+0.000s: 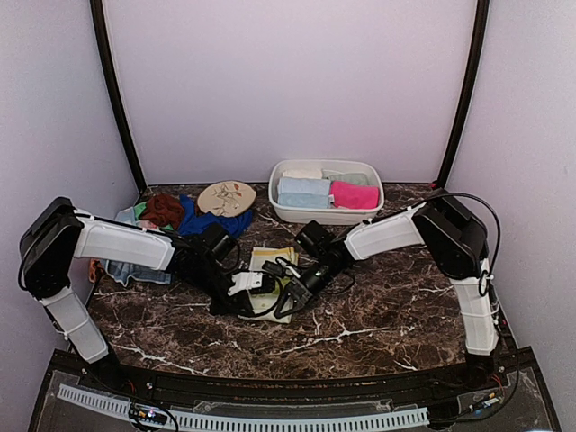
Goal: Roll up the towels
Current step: Roll the towel at the center of the board.
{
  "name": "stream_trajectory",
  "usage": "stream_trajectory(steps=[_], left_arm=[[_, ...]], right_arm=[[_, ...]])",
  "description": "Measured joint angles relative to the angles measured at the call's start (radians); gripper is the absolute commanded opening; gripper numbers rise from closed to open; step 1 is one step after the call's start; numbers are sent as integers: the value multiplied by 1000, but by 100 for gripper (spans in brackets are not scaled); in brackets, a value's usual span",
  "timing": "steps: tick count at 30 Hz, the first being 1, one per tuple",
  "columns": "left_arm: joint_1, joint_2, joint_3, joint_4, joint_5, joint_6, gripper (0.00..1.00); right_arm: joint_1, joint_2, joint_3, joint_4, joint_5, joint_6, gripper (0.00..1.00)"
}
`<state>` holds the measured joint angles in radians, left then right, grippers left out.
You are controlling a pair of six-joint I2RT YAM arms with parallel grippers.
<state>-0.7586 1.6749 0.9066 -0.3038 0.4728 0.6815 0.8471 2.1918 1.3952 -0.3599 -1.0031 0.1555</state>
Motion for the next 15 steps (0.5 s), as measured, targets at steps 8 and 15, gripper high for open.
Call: stream_trajectory(steps=[8,15], left_arm=[[43,70,45,-37,45,-52,0],[134,186,186,-176,174,-77,0]], right_arm=[[-6,-22,-77,150,-3,92,23],[-29,-148,-236,259,175,110,49]])
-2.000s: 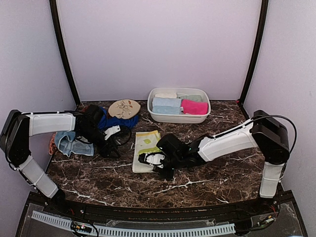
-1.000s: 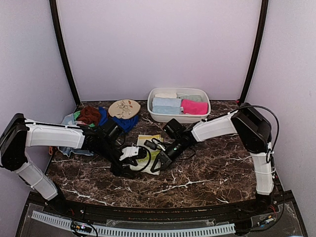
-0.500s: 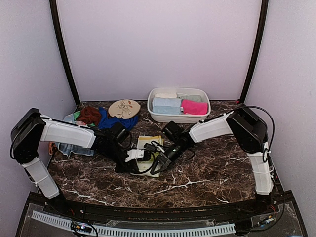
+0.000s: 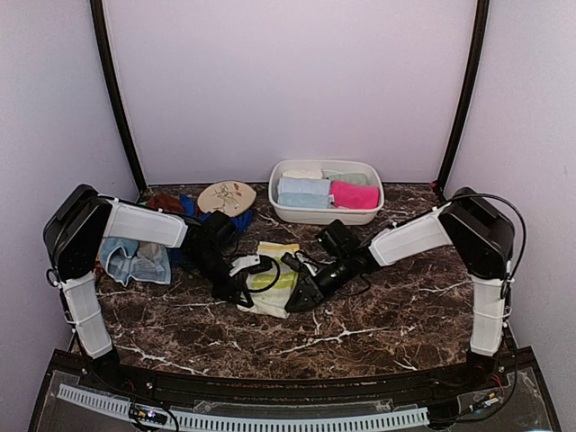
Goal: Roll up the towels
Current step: Roll the towel at the center of the board.
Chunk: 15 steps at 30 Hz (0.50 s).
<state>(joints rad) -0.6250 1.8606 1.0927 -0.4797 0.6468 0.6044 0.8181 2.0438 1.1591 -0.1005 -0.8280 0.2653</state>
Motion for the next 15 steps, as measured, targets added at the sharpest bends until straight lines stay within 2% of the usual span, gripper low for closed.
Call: stream_trajectory(steps=[1,5,8,11,15], left_arm=[[8,14,14,-16,12,-2,0],[27,54,50,-81,51,-10,0],[34,97,90,-132,76,-16,0],[40,132,129,-177,99,-19,0],[45,158,164,-224,109,-21,0]], right_arm=[[-4,-34,-32,14,37,3,53],[19,-248,-232,121,293,-77,59],[142,-397,-340,184,534,-194,59],[282,-434,-351,209,742,-319,58],[438,-383,-302,209,1001,-510,56]])
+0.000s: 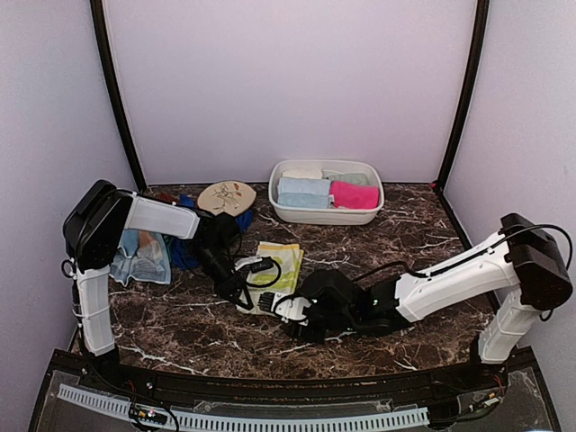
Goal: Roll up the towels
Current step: Roll the towel at the center of the board.
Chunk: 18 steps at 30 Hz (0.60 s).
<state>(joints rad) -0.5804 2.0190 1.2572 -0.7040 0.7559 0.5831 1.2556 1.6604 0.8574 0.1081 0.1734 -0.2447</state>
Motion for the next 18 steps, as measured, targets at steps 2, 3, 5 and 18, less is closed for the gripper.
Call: stream_trajectory(steps=[2,3,5,18], left_arm=[[0,7,11,-15,1,0,0],[0,10,16,-22,0,0,0],[1,16,25,-34,1,0,0],[18,35,60,-99,-12,34,0]], right_arm=[[60,61,50,10,106,-101,54],[85,97,73,25,155,-153,54],[116,154,98,53,216,-240,52],[56,343,187,122,293,-483,0]])
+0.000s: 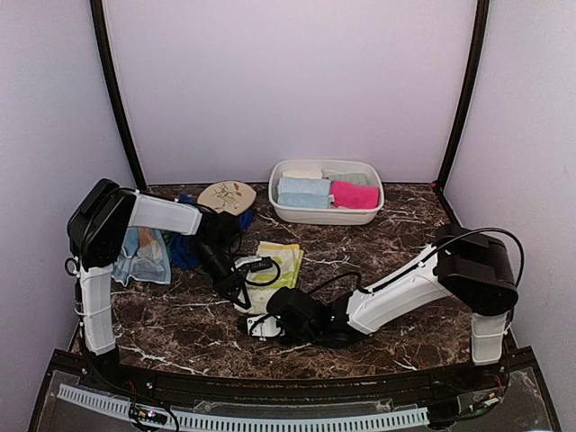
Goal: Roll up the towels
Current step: Roll the towel at the center of the board.
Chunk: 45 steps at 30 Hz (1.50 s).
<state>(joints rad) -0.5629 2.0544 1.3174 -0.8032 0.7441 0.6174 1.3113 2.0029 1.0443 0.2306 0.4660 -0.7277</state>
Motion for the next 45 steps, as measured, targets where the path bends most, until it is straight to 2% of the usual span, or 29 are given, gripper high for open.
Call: stream_trajectory(steps=[6,9,11,15,20,25,28,31,34,45], left_arm=[[20,8,11,-18,1,29,25],[42,1,5,-15,5,37,38],[65,-24,-14,2,6,43,42],[121,-138,-95,64,-37,48,46],[150,-362,-229,163,-100,82,46],[108,-539,-339,214,-114,152,48],[24,-592,-394,249,-152,182,48],[-111,-612,-436,301,-217,209,48],[-185,-599,-442,346,-265,225,48],[-256,-505,-459,499,-447,316,45]], right_arm=[[-61,10,58,-68,-90,115,0],[-108,10,101,-134,-197,228,0],[-145,9,124,-165,-286,306,0],[-232,7,136,-207,-512,462,0],[-333,21,138,-229,-838,647,0],[-408,81,167,-224,-1114,828,0],[-427,119,210,-258,-1233,915,0],[-431,148,255,-303,-1312,972,0],[-435,157,276,-328,-1371,1022,0],[-451,190,303,-351,-1477,1134,0]])
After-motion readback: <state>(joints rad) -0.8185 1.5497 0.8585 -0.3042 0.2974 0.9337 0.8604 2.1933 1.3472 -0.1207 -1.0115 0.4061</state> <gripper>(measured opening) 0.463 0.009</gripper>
